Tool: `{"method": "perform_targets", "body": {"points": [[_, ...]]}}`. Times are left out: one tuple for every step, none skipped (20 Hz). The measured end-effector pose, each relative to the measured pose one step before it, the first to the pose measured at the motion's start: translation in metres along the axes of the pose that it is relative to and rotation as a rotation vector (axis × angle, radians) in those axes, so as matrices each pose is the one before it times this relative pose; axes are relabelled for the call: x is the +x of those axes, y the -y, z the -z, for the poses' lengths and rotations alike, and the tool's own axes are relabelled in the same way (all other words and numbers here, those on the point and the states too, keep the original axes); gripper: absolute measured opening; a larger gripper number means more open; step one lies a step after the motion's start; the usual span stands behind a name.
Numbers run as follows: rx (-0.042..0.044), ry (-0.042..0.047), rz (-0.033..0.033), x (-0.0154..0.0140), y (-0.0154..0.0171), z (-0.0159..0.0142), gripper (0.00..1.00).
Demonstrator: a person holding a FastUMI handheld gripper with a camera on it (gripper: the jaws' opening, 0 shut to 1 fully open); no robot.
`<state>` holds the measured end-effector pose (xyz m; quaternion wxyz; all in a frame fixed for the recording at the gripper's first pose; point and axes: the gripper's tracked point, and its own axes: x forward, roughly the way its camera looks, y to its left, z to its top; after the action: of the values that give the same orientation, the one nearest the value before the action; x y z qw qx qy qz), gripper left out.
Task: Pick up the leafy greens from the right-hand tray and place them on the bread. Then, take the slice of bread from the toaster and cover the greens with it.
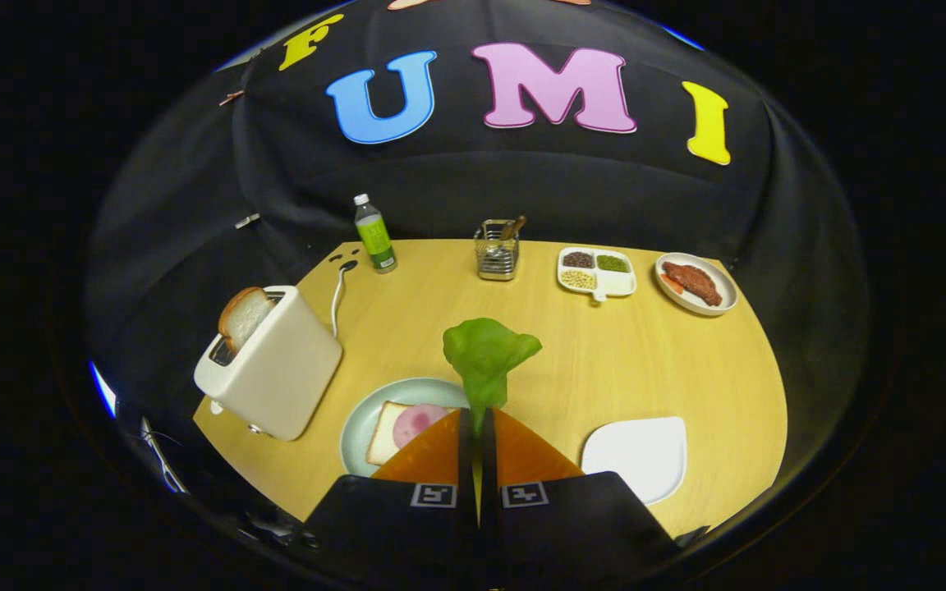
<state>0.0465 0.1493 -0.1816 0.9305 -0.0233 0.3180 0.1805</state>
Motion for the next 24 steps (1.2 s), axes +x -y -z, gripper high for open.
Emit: {"method": "perform_targets", "body": {"points": [[-0.00678, -0.00921, -0.01602, 0.00516, -0.01104, 0.00249, 0.05], [-0.00934, -0.01058, -0.01271, 0.00328, -0.00944, 0.00358, 0.06], [-0.00895, -0.00966, -0.01554, 0.00533, -0.00999, 0.00313, 0.05], [-0.00544, -0.01147, -0.01488, 0.00608, -0.00939, 0.00465, 0.05], [-0.00314, -0.01886, -0.00815, 0.0049, -0.00667, 0.00555, 0.05], [-0.00399, -0.01244, -0.01065, 0.0057, -0.00557, 0.00376, 0.05], [-0.00315, -0.00822, -0.00596, 0.00588, -0.00345, 0.00397, 0.05], [-0.00254, -0.01066, -0.00576, 0.00596, -0.00414, 0.0038, 0.05], [0.00091, -0.01225, -0.00421, 0.00477, -0.00341, 0.00417, 0.05], [0.00638, -0.00845, -0.00986, 0.00486, -0.00389, 0.00279, 0.05], [0.00517, -0.00694, -0.00682, 0.00418, -0.00289, 0.00163, 0.05], [0.00185, -0.00356, -0.00477, 0.00357, -0.0025, 0.00038, 0.05], [-0.00146, 0.00012, -0.00065, 0.0031, -0.00145, 0.00057, 0.05], [-0.0036, -0.00298, -0.00142, 0.0045, -0.00054, 0.00109, 0.06], [-0.00352, -0.00638, 0.0019, 0.00385, 0.00022, 0.00238, 0.06], [-0.00283, -0.00902, 0.00511, 0.00351, 0.00062, 0.00281, 0.09], [-0.00125, -0.01083, 0.00828, 0.00456, 0.00283, 0.00247, 0.1], [-0.00445, -0.00841, 0.00754, 0.00246, 0.00171, 0.00295, 0.1], [-0.00896, -0.00537, 0.01169, 0.00353, 0.00269, 0.00177, 0.13], [-0.00858, -0.00392, 0.01027, 0.00126, 0.00302, 0.00185, 0.15], [-0.0059, -0.00457, 0.00614, 0.002, 0.00181, 0.00275, 0.17], [-0.0064, -0.00274, 0.0061, 0.00017, 0.00041, 0.00114, 0.25], [-0.00761, -0.00187, 0.00632, 0.00031, 0.0006, 0.00103, 0.29], [-0.008, 0.0004, 0.00886, 0.00122, 0.00229, 0.00155, 0.35]]}}
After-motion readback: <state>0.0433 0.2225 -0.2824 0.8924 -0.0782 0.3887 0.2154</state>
